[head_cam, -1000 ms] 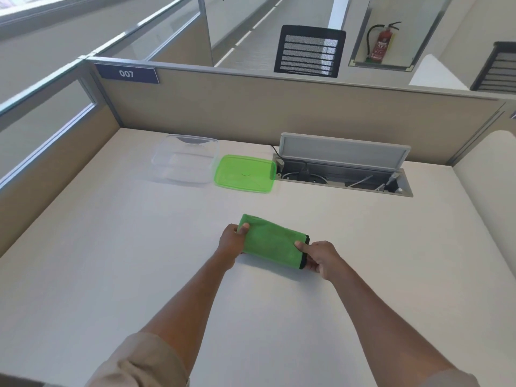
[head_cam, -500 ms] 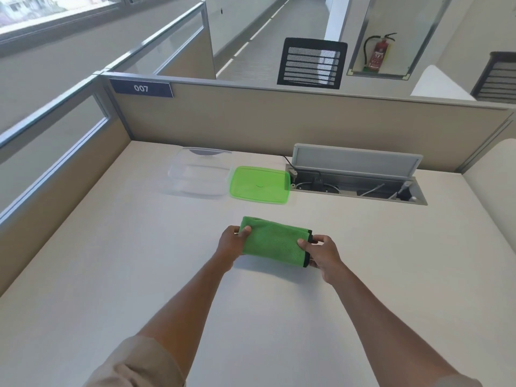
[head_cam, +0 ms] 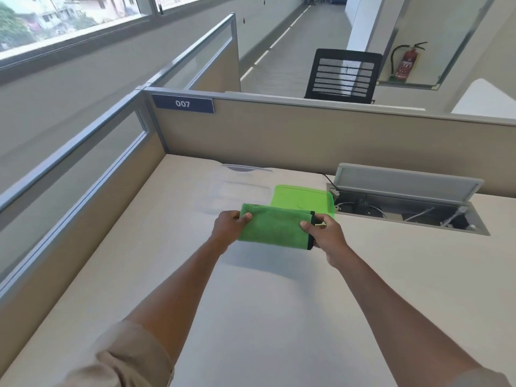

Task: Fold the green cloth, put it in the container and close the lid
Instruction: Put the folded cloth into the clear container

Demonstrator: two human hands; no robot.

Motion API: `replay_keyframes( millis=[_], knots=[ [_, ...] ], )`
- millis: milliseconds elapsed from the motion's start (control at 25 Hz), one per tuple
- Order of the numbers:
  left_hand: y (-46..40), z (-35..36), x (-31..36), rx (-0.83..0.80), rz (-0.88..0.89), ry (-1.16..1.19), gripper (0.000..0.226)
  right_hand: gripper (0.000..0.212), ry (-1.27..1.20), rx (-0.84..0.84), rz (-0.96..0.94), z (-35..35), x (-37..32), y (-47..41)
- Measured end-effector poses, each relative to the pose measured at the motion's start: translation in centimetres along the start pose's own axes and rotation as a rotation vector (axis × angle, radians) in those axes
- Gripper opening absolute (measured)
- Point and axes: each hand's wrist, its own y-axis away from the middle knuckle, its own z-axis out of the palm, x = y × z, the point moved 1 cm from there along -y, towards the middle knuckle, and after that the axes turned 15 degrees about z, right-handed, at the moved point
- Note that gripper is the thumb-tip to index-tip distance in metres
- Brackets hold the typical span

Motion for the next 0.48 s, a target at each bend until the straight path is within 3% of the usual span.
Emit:
replay_keyframes(
  millis=[80, 480],
  knots=[
    [-2.2, -2.5, 0.4, 0.028, 0.019, -0.033, 0.031, 0.021, -0.003, -0.018, -0.029, 2.5, -2.5, -1.0],
    [-13.0, -8.6, 1.7, 0.148, 0.044, -0.096, 0.035, 0.022, 0.049, 0.044, -0.087, 10.0, -10.4, -7.9]
  ],
)
